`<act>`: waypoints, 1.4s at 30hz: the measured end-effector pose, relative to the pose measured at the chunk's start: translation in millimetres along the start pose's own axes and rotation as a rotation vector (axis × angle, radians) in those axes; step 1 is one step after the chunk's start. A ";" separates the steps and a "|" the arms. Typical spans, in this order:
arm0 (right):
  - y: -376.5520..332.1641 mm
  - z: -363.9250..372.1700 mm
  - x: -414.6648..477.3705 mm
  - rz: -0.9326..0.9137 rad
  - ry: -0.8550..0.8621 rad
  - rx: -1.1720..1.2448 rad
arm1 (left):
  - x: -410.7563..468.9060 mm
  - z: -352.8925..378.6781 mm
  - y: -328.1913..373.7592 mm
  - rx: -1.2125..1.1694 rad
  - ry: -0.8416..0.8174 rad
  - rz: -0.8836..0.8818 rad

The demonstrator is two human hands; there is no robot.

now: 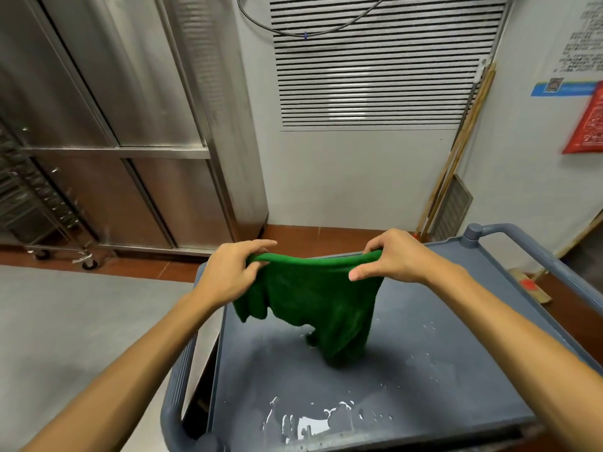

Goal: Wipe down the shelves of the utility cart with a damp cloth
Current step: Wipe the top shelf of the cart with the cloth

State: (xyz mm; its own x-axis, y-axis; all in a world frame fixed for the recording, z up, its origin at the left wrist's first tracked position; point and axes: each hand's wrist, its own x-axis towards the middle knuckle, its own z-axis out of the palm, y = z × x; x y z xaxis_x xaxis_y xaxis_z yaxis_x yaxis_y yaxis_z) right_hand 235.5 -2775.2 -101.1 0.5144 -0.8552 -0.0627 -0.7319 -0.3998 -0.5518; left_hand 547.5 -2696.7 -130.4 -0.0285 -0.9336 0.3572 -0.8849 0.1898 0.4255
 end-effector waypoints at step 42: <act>-14.5 -20.7 -12.1 -0.113 0.028 0.065 | -10.2 56.3 1.4 -0.162 -0.402 -0.241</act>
State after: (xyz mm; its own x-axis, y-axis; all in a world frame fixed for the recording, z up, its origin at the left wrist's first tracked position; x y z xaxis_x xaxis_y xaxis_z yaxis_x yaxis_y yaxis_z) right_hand 230.6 -2765.9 -75.1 0.5782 -0.8155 0.0257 -0.6391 -0.4723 -0.6071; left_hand 520.3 -2704.0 -180.2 -0.0375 -0.9940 -0.1024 -0.8054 -0.0306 0.5919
